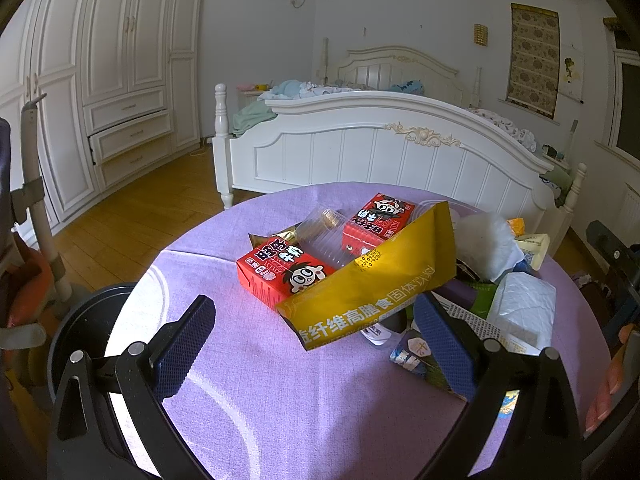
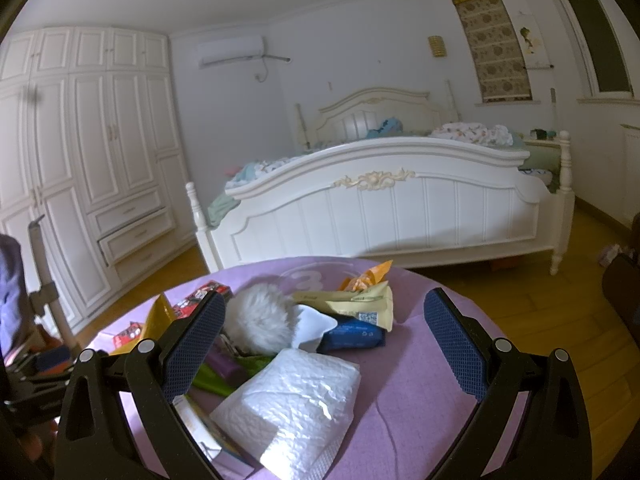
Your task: Collect trash
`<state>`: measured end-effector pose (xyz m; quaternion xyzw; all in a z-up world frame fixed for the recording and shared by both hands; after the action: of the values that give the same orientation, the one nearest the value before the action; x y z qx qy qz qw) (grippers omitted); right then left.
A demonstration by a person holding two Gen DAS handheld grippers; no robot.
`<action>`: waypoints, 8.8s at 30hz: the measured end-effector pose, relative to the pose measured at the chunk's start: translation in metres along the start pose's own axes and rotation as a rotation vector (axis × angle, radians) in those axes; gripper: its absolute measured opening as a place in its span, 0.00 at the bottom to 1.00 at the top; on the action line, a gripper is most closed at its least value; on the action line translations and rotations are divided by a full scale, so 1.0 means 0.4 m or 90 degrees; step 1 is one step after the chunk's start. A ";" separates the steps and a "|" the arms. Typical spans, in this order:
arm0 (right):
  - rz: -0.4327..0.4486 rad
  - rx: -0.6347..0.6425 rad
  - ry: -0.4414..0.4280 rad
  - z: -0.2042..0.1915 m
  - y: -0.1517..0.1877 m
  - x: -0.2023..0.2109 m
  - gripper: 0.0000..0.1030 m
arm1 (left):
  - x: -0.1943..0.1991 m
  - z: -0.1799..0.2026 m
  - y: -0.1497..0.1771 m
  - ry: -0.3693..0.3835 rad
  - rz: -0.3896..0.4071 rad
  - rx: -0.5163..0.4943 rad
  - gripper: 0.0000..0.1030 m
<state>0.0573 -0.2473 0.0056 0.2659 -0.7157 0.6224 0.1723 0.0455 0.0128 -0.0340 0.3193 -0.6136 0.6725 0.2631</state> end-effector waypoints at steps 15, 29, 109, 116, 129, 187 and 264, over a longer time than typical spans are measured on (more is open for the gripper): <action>0.001 0.000 0.000 0.001 0.000 0.000 0.95 | 0.000 0.001 0.000 -0.001 0.001 0.000 0.95; -0.149 0.007 -0.085 -0.011 0.014 -0.064 0.95 | 0.020 -0.003 -0.014 0.056 0.021 -0.049 0.95; -0.576 0.282 -0.424 -1.100 0.265 -0.324 0.41 | -0.136 -0.797 0.184 0.068 -0.119 0.273 0.55; -0.563 0.304 -0.404 -1.127 0.290 -0.350 0.41 | -0.174 -0.802 0.204 0.068 -0.136 0.277 0.55; -0.530 0.285 -0.434 -1.103 0.275 -0.333 0.73 | -0.125 -0.816 0.215 0.021 -0.115 0.293 0.90; -0.266 0.180 -0.126 -0.165 -0.006 -0.304 0.45 | -0.245 -0.060 -0.088 0.062 -0.197 -0.153 0.90; -0.389 0.205 -0.528 -0.995 0.183 -0.142 0.38 | 0.002 -0.719 0.306 0.102 -0.053 0.269 0.89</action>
<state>0.0256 0.1594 -0.0199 0.7086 -0.5090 0.4887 0.0058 -0.0769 0.2851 -0.1261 0.3377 -0.4224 0.7981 0.2658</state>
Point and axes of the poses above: each gripper's, at about its wrist camera, not at the fingertips, and x roughly against the way its jaws point, z to its right, y to its underside, the point moved 5 cm from there along -x, roughly the way its jaws point, and after that the axes turned 15 degrees about -z, right-handed, at the moved point
